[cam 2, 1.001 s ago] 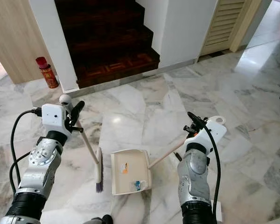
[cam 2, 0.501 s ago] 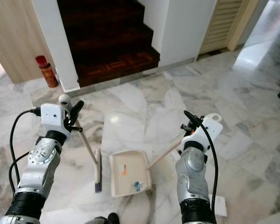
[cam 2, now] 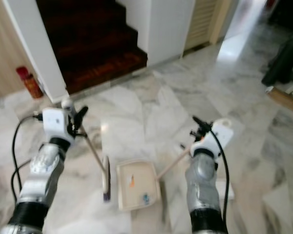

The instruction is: Sweep floor

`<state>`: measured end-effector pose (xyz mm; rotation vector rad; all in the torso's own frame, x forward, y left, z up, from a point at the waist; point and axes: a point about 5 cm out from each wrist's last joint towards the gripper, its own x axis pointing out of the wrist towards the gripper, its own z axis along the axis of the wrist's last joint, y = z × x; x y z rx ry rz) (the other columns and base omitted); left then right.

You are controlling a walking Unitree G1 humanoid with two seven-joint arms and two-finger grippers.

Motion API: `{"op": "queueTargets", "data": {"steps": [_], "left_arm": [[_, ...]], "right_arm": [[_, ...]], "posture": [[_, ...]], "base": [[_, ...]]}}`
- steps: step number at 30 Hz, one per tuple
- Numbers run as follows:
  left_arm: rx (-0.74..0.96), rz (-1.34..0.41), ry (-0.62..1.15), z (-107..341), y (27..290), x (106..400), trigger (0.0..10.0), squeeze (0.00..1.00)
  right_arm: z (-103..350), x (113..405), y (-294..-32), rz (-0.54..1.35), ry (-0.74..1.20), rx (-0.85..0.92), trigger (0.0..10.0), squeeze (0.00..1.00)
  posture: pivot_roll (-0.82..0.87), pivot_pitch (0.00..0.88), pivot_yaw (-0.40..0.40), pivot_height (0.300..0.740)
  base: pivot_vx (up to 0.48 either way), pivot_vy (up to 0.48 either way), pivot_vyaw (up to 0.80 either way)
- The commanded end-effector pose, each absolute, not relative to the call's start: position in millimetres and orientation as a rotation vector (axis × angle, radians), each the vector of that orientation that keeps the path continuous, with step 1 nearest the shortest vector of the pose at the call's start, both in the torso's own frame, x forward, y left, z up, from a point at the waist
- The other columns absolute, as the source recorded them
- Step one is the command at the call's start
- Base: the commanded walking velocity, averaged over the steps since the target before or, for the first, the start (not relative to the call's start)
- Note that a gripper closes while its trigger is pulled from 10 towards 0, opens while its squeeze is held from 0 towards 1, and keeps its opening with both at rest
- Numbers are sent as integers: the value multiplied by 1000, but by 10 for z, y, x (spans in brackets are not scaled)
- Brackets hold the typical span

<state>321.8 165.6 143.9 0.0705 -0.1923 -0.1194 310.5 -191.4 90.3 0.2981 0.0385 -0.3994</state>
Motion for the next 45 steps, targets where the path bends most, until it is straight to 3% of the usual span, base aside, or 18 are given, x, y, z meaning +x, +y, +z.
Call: {"op": "queueTargets", "data": {"steps": [1,45], "left_arm": [[77,-119,-234,1543,1663,3229,10000,0],[76,-123,-235,1571,1672,3235,10000,0]], "right_arm": [[1057,3173,-1868,-378,-19,327,10000,0],[1041,3199,-1808,-336,-1,324,10000,0]], "posture": [[-59,67,-36,740],[-55,88,-39,740]], "base": [[0,431,0],[0,454,-55]]}}
